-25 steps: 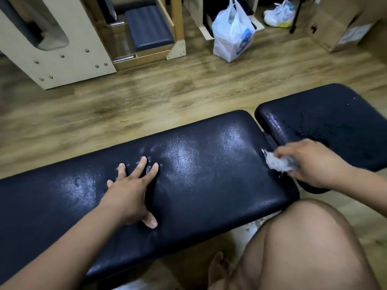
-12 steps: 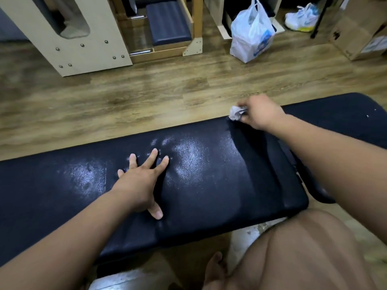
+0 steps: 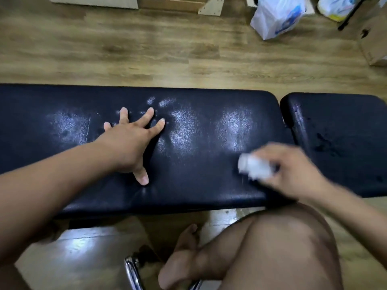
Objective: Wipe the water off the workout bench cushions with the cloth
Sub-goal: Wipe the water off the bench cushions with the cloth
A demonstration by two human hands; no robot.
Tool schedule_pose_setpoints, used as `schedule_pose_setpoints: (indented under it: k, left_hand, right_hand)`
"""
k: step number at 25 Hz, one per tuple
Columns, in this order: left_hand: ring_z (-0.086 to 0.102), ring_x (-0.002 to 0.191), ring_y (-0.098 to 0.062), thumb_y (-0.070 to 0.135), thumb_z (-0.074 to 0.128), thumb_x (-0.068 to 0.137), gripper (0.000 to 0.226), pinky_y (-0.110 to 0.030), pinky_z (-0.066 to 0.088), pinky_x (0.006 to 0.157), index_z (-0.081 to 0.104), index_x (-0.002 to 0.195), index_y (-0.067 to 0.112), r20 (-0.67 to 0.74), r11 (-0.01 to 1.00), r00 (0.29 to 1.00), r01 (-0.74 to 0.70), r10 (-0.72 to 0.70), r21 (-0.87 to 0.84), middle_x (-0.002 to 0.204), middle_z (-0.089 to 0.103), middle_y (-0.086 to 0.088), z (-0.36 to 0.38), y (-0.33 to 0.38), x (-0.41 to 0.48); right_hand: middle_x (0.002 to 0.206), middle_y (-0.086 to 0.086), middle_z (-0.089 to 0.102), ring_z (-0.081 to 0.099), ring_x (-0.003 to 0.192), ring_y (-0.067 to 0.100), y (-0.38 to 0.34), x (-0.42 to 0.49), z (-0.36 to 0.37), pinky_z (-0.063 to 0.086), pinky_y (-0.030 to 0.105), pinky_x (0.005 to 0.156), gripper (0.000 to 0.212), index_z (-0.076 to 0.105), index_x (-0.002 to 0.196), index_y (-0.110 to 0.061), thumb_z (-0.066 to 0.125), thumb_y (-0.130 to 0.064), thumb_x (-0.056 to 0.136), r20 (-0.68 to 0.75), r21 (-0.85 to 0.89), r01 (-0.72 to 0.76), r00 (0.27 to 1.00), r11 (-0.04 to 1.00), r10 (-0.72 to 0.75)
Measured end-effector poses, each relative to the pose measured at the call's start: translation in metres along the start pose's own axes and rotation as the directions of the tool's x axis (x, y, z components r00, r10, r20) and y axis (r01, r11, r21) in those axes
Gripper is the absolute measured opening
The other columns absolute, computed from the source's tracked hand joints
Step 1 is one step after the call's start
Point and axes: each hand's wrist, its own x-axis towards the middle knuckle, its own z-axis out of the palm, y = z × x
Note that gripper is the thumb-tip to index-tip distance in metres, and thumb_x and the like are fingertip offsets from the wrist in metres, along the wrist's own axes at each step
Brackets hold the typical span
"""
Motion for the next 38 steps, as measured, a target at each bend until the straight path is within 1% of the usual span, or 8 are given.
schedule_pose_setpoints:
  k: [7, 11, 14, 19, 23, 33, 36, 38]
  left_hand:
    - [-0.005, 0.143, -0.048, 0.057, 0.089, 0.039, 0.151, -0.071, 0.027, 0.102, -0.014, 0.148, 0.044, -0.001, 1.0, 1.0, -0.005, 0.005, -0.002, 0.157, -0.024, 0.014, -0.005, -0.001, -0.005]
    - [-0.007, 0.144, -0.047, 0.055, 0.09, 0.041, 0.149, -0.071, 0.026, 0.102, -0.011, 0.149, 0.042, 0.016, 1.0, 1.0, 0.006, -0.006, -0.003, 0.158, -0.024, 0.014, -0.009, 0.003, -0.008]
    - [-0.01, 0.144, -0.046, 0.051, 0.091, 0.042, 0.148, -0.072, 0.024, 0.103, -0.011, 0.15, 0.042, 0.023, 0.999, 1.0, 0.016, -0.015, -0.031, 0.158, -0.024, 0.014, -0.008, 0.004, -0.011]
    - [-0.013, 0.143, -0.049, 0.048, 0.092, 0.043, 0.149, -0.075, 0.021, 0.103, -0.01, 0.151, 0.04, 0.021, 0.996, 1.0, -0.003, 0.005, -0.086, 0.159, -0.022, 0.012, -0.01, 0.006, -0.016]
    - [-0.022, 0.141, -0.047, 0.052, 0.09, 0.047, 0.144, -0.073, 0.016, 0.107, -0.008, 0.151, 0.039, -0.061, 0.997, 0.998, 0.006, -0.011, -0.08, 0.159, -0.024, 0.008, -0.003, 0.004, -0.022]
    - [0.027, 0.141, -0.03, 0.042, 0.07, 0.079, 0.065, -0.048, 0.035, 0.11, 0.044, 0.136, 0.023, -0.4, 0.853, 0.856, 0.084, -0.326, -0.515, 0.153, 0.03, -0.002, 0.046, -0.093, -0.105]
    - [0.045, 0.124, -0.033, 0.006, 0.066, 0.076, 0.038, -0.046, 0.04, 0.104, 0.055, 0.111, 0.015, -0.48, 0.814, 0.842, -0.089, -0.246, -0.574, 0.129, 0.05, -0.003, 0.084, -0.12, -0.123]
    - [0.042, 0.129, -0.031, -0.004, 0.058, 0.078, 0.042, -0.044, 0.036, 0.109, 0.059, 0.116, 0.015, -0.507, 0.808, 0.845, -0.177, -0.168, -0.562, 0.131, 0.052, -0.002, 0.103, -0.118, -0.124]
  right_hand:
    - [0.089, 0.012, 0.071, 0.066, 0.086, 0.03, 0.043, 0.153, -0.015, 0.048, 0.03, 0.073, 0.029, 0.071, 0.103, -0.019, 0.064, -0.033, 0.079, -0.358, 0.13, -0.642, 0.68, 0.755, 0.64]
    - [0.102, 0.006, 0.07, 0.064, 0.096, 0.03, -0.084, 0.151, 0.046, 0.049, 0.034, 0.081, 0.034, 0.067, 0.11, -0.025, 0.064, -0.038, 0.078, -0.196, 0.01, -0.331, 0.925, 0.944, 0.326]
    - [0.096, 0.003, 0.071, 0.065, 0.091, 0.025, -0.094, 0.118, 0.043, 0.051, 0.032, 0.078, 0.028, 0.068, 0.104, -0.025, 0.065, -0.033, 0.077, -0.166, 0.122, -0.245, 0.95, 0.962, 0.263]
    - [0.08, 0.018, 0.069, 0.064, 0.088, 0.037, 0.043, 0.041, -0.027, 0.052, 0.036, 0.076, 0.032, 0.07, 0.09, -0.009, 0.061, -0.037, 0.077, -0.355, 0.09, -0.771, 0.567, 0.631, 0.743]
    - [0.082, 0.02, 0.066, 0.06, 0.095, 0.038, 0.031, 0.072, -0.027, 0.05, 0.036, 0.078, 0.03, 0.07, 0.086, -0.01, 0.062, -0.038, 0.08, -0.333, 0.199, -0.801, 0.487, 0.565, 0.807]
    - [0.095, 0.012, 0.069, 0.065, 0.094, 0.034, -0.253, 0.235, 0.092, 0.052, 0.032, 0.076, 0.022, 0.068, 0.097, -0.018, 0.063, -0.028, 0.079, -0.049, 0.024, -0.263, 0.963, 0.964, 0.264]
    - [0.096, 0.011, 0.068, 0.063, 0.093, 0.033, -0.285, 0.197, 0.104, 0.049, 0.034, 0.078, 0.02, 0.068, 0.096, -0.018, 0.064, -0.025, 0.077, 0.189, -0.007, 0.143, 0.972, 0.99, -0.139]
    - [0.092, 0.012, 0.069, 0.064, 0.088, 0.031, -0.24, 0.186, 0.083, 0.051, 0.033, 0.077, 0.022, 0.07, 0.095, -0.015, 0.063, -0.022, 0.075, 0.117, -0.041, 0.079, 0.99, 0.996, -0.073]
